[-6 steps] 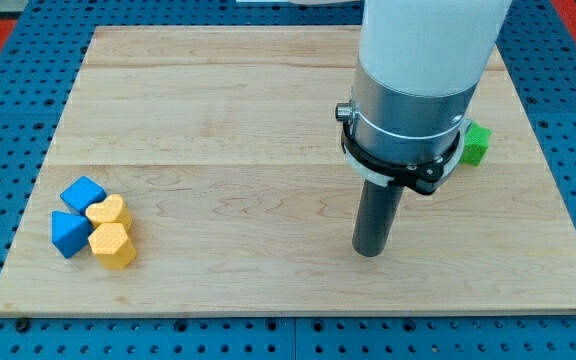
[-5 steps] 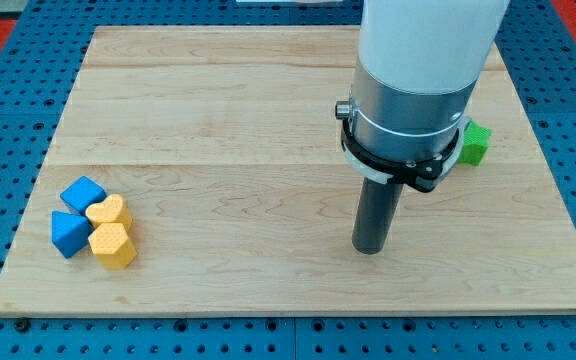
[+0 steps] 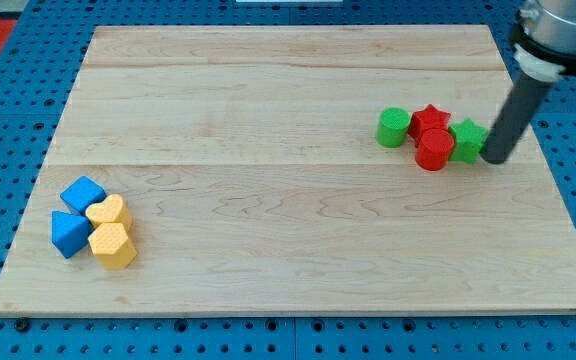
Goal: Move the green and red blocks in a diagonal line
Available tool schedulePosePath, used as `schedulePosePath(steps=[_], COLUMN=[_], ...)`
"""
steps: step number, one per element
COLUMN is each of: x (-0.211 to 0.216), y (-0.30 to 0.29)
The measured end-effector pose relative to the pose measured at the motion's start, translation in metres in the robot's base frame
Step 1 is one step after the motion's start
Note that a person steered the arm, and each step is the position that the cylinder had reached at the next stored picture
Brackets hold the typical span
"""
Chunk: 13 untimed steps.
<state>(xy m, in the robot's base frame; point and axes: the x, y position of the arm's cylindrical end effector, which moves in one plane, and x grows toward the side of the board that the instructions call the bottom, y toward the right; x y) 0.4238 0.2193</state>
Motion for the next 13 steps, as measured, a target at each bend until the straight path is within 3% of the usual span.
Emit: schedulePosePath(steps=[3, 5, 7, 9, 10, 13], x=[-0.082, -0.167, -0.141, -0.15, -0.158, -0.15], y=[-0.089, -0.082, -0.167, -0.174, -0.15, -0.196])
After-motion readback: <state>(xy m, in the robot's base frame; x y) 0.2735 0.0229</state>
